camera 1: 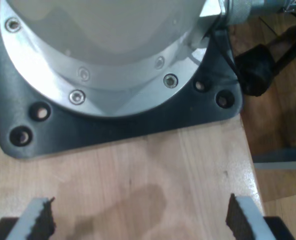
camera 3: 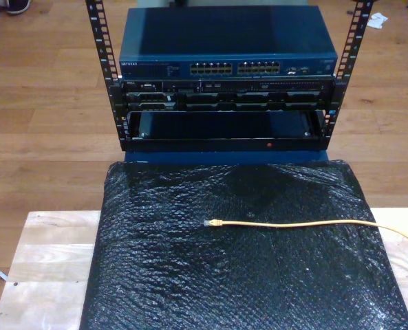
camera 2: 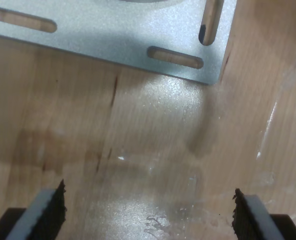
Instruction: Grab the cable and plug it in
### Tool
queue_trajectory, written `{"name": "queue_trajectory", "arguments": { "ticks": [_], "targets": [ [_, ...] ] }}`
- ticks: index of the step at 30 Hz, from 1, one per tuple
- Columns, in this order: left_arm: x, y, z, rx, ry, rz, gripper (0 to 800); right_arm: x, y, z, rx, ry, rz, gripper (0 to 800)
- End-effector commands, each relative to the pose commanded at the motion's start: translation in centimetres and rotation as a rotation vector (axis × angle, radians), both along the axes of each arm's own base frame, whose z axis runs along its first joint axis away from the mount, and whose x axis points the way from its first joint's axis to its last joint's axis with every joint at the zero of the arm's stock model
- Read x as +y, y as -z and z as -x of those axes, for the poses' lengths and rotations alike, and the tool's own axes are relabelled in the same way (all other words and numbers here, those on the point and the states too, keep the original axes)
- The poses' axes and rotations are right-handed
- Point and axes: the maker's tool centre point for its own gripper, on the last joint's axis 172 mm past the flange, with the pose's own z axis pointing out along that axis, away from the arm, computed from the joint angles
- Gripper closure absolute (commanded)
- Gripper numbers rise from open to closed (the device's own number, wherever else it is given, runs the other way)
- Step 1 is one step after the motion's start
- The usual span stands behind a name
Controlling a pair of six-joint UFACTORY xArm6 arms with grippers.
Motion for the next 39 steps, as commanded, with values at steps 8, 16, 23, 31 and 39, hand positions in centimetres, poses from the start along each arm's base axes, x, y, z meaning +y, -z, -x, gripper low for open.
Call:
{"name": "queue_trajectory", "arguments": {
  "ticks": [8,16,23,31,39],
  "targets": [
    [0.0,0.0,0.0,0.000,0.000,0.000,0,0.0,0.0,0.0,0.000,0.003,0.001,4],
    [0.0,0.0,0.0,0.000,0.001,0.002,0,-0.2,-0.1,0.0,0.001,0.006,0.002,4],
    [0.4,-0.3,-0.1,-0.001,-0.003,-0.008,0,-1.0,-2.3,-0.3,0.007,0.050,-0.010,2],
    [0.3,-1.0,0.1,0.008,-0.006,0.010,0,-1.4,-5.1,-0.8,0.012,0.114,-0.059,2],
    [1.1,-3.2,0.0,0.021,-0.009,0.028,0,-3.4,-9.9,-1.4,0.039,0.240,-0.076,2]
  ]
}}
